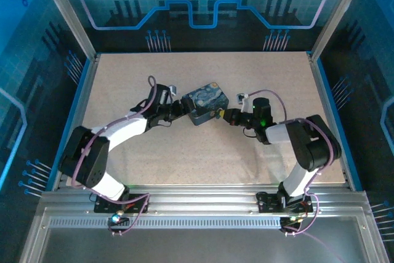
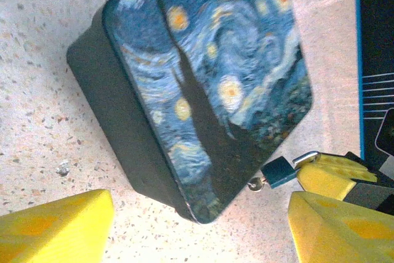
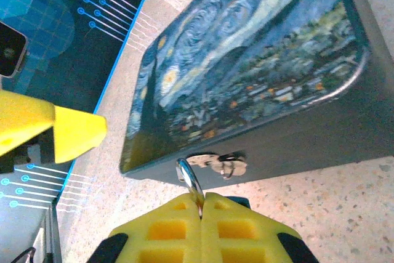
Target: Unlock the padlock with the key
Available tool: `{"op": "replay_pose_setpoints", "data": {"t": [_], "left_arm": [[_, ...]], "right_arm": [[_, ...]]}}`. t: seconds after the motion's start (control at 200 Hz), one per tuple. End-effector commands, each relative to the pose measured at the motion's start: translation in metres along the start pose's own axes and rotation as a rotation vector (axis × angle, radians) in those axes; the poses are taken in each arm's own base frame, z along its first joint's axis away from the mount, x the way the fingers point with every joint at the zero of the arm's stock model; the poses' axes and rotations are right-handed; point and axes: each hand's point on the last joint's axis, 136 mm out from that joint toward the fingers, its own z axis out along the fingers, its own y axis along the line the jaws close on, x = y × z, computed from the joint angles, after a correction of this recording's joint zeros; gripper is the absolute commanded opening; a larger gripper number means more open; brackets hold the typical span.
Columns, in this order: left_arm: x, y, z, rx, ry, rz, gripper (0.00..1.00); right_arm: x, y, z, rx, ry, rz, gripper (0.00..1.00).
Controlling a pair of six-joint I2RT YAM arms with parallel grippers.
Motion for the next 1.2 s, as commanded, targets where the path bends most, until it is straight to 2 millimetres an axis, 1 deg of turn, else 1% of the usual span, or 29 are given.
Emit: {"op": "replay_pose_setpoints", "data": {"t": [0.0,0.16,0.18,0.265,0.44,0.56,0.665,0.845,0.965,1.04,1.196], "left_arm": [[-0.009,0.005,-0.023,-0.035,-0.069,0.054,0.79],[-0.02,0.008,-0.055,-0.056,-0.178,0.094,0.86],[-0.021,0.009,-0.058,-0.058,-0.188,0.098,0.88],[-0.024,0.013,-0.07,-0.065,-0.223,0.113,0.91],[-0.027,0.021,-0.088,-0.068,-0.272,0.124,0.99],[-0.027,0.027,-0.096,-0.068,-0.295,0.116,0.99],[-0.025,0.031,-0.098,-0.069,-0.3,0.102,0.99],[-0.021,0.035,-0.097,-0.064,-0.29,0.084,0.99],[-0.019,0.036,-0.096,-0.062,-0.282,0.075,0.99],[-0.019,0.036,-0.096,-0.059,-0.282,0.071,0.99],[-0.017,0.038,-0.093,-0.063,-0.273,0.061,0.99]], "right_arm": [[0.002,0.002,-0.017,0.057,0.021,-0.064,0.0],[0.01,0.024,-0.041,0.114,0.073,-0.147,0.0],[0.015,0.025,-0.045,0.13,0.096,-0.148,0.01],[0.023,0.038,-0.058,0.158,0.134,-0.19,0.01],[0.042,0.056,-0.088,0.234,0.199,-0.216,0.01],[0.06,0.064,-0.106,0.282,0.255,-0.232,0.01],[0.079,0.068,-0.116,0.301,0.322,-0.213,0.02],[0.116,0.065,-0.125,0.351,0.483,-0.136,0.02],[0.133,0.061,-0.126,0.374,0.572,-0.114,0.02],[0.139,0.057,-0.123,0.388,0.602,-0.12,0.02],[0.145,0.05,-0.111,0.386,0.639,-0.118,0.02]]}}
